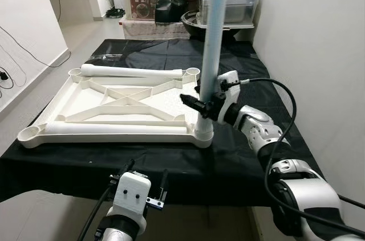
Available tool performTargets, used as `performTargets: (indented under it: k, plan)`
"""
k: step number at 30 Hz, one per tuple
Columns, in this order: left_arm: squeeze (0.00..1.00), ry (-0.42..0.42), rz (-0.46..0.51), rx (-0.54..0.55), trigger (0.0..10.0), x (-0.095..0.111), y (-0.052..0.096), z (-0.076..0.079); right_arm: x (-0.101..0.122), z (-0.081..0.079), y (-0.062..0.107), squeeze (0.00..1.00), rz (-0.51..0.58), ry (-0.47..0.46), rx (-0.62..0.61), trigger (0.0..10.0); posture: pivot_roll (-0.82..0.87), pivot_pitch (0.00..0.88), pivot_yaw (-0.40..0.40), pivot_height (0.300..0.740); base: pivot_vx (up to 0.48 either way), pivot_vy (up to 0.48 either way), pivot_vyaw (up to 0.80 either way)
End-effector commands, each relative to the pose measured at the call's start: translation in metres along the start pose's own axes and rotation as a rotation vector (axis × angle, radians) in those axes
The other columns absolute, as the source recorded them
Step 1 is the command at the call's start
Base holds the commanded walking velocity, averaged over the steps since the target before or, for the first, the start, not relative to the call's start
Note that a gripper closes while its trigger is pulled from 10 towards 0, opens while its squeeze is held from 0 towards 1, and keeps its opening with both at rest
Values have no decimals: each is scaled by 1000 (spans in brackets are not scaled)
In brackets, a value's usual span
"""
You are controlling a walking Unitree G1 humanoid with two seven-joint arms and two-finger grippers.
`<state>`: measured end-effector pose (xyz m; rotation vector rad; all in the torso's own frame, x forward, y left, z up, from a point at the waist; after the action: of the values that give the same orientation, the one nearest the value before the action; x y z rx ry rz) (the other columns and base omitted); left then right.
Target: Building children table
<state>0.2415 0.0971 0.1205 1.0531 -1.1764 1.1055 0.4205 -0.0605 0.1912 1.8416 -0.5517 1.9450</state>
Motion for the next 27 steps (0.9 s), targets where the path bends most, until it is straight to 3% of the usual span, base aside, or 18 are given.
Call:
performTargets:
  k: [1,7,8,10,11,15,19,20,21,22,23,25,26,27]
  plan:
    - [0,7,-16,11,10000,-2,3,0,-2,-23,-13,0,-41,25,148,10000,143,40,-17,740,0,0,0]
    - [0,7,-23,3,10000,-3,5,1,-4,-33,-16,0,-71,62,233,10000,146,45,-19,740,0,0,0]
    - [0,5,-25,1,10000,-3,6,1,-2,-38,-18,0,-64,62,267,5412,150,43,-17,740,0,0,0]
    - [0,5,-25,1,10000,-3,6,1,-2,-38,-18,0,-64,62,267,5412,150,43,-17,740,0,0,0]
    - [0,4,-27,-1,10000,-4,7,2,0,-43,-20,0,-55,61,297,0,153,42,-17,740,0,0,0]
    - [0,3,-28,-4,10000,-4,8,2,3,-49,-23,0,-42,60,335,0,158,39,-16,740,0,0,0]
    - [0,0,-32,-8,10000,-6,7,2,1,-42,-28,0,-33,60,240,0,149,23,-9,740,0,0,0]
    - [0,-1,-30,-10,10000,-7,6,2,0,-32,-30,0,-36,64,150,0,143,15,-13,740,0,0,0]
    - [0,-1,-30,-10,10000,-7,6,2,0,-32,-30,0,-36,64,150,0,143,15,-13,740,0,0,0]
    - [0,-3,-29,-11,10000,-7,5,2,-1,-20,-31,0,-36,67,29,0,130,3,-11,740,0,0,0]
    - [0,-3,-29,-11,10000,-7,5,2,-1,-20,-31,0,-36,67,29,0,130,3,-11,740,0,0,0]
    - [0,-6,-24,-13,10000,-7,2,1,-5,9,-25,0,-58,127,-233,0,120,0,-8,740,0,0,0]
    - [0,-6,-24,-13,10000,-7,2,1,-5,9,-25,0,-58,127,-233,0,120,0,-8,740,0,0,0]
    - [0,-8,-18,-14,10000,-6,0,1,-11,27,-14,0,-87,145,-397,0,108,0,-2,740,0,0,0]
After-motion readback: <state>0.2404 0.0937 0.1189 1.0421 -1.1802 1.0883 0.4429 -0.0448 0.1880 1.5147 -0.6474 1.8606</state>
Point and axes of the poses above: a point about 5 cm out from each wrist's last joint towards the gripper, its own y axis pointing back from the gripper into the wrist, its own x axis along the axis of the wrist's last joint, z = x × y, the point moved 6 cm from there along -y, pointing out of the wrist towards the gripper, and after that the axes turned 12 degrees about y, right-handed, at the moved point
